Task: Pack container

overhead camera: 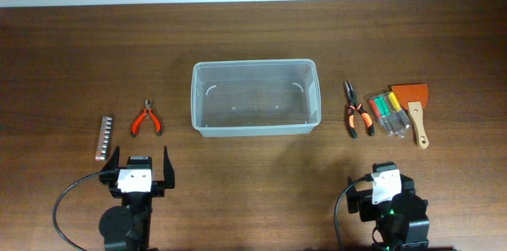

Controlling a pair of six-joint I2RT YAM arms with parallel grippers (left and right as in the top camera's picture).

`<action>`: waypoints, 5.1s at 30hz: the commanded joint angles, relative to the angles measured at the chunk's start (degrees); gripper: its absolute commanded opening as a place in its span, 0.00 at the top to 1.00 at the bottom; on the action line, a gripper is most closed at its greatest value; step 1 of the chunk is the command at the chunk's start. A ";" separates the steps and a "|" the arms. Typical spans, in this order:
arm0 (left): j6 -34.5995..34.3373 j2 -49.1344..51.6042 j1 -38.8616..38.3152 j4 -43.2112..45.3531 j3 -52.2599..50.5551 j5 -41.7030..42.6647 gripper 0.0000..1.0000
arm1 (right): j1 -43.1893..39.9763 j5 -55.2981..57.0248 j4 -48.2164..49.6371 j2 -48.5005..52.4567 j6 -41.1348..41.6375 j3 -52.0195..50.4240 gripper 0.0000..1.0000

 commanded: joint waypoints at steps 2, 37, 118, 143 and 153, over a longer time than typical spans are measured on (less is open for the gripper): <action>-0.31 -0.02 0.09 0.31 -0.37 1.01 0.01 | 0.20 -0.13 0.00 -0.39 0.72 -0.55 0.01; -0.31 -0.02 0.09 0.33 -0.37 1.01 0.01 | 0.20 -0.13 0.00 -0.39 0.72 -0.55 0.01; 2.51 78.90 0.09 -17.11 49.20 -4.63 0.01 | -34.95 -7.63 -4.79 110.25 -3.23 73.94 0.04; 2.51 78.90 0.09 -17.11 49.20 -4.63 0.01 | -28.57 -0.04 -3.15 113.46 -4.31 73.37 0.18; 2.51 78.90 0.09 -17.11 49.20 -4.61 0.01 | -28.50 -0.24 -3.67 119.82 -3.10 73.26 0.26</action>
